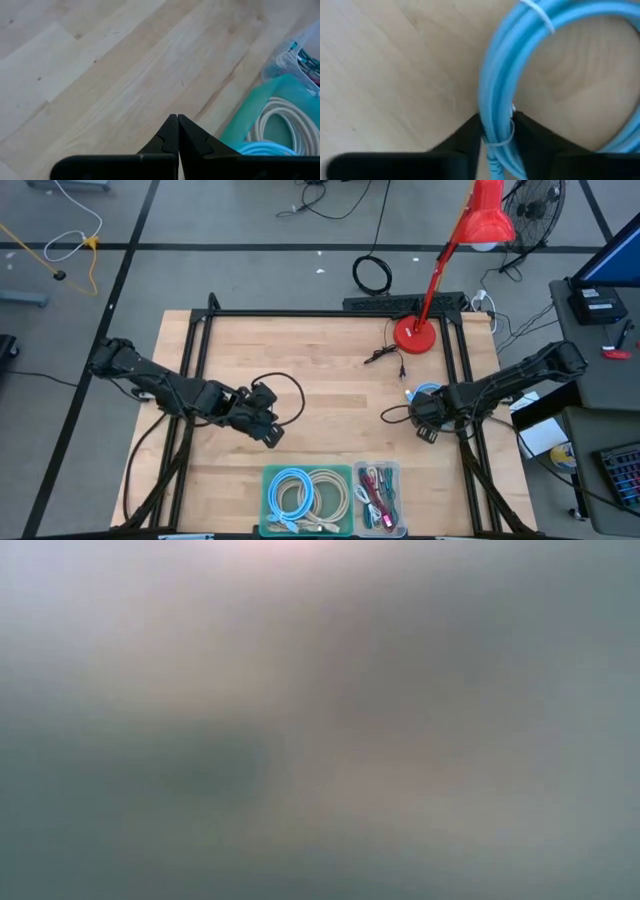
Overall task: Pick & Place USB Port
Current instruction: Put the blue hdmi cable into the green bin
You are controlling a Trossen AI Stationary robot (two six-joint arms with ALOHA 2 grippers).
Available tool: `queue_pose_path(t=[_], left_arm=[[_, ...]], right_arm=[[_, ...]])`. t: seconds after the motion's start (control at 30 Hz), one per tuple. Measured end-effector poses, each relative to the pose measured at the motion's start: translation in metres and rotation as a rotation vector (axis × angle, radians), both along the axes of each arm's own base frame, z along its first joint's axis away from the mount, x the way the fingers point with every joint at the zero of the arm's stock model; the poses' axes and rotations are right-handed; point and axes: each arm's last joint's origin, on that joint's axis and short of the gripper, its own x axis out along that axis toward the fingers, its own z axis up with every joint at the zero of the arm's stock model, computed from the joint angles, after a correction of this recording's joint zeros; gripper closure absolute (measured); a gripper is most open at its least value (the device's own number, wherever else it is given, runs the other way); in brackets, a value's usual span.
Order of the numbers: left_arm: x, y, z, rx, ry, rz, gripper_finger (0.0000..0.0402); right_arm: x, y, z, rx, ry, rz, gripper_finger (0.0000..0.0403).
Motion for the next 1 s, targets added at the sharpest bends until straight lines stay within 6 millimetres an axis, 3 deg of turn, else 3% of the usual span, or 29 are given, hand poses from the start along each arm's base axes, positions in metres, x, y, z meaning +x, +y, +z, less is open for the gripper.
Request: queue_pose_path(t=[0.1, 0.23, 0.4, 0.63, 0.8, 1.0], left_arm=[[0.001, 0.002, 0.000, -0.001, -0.003, 0.007, 0.0401], [0.001, 0.004, 0.000, 0.007, 0.001, 0.004, 0.0401], [0.001, 0.008, 0.000, 0.022, 0.015, 0.004, 0.0401], [-0.002, 0.010, -0.002, 0.061, 0.058, -0.022, 0.0401], [-0.009, 0.013, -0.005, 0.099, 0.138, -0.012, 0.0401], [-0.020, 0.017, -0.008, 0.089, 0.237, 0.089, 0.0401]], right_arm=[[0.003, 0.002, 0.003, 0.039, -0.007, -0.009, 0.0363], [0.018, 0.007, 0.021, 0.089, -0.057, -0.040, 0.0370], [0.051, 0.012, 0.073, 0.083, -0.272, -0.079, 0.0369], [0.097, 0.022, 0.161, 0.142, -0.611, -0.083, 0.0369], [0.137, 0.053, 0.202, 0.289, -0.801, -0.006, 0.0369], [0.194, 0.115, 0.201, 0.441, -0.803, 0.094, 0.0369]])
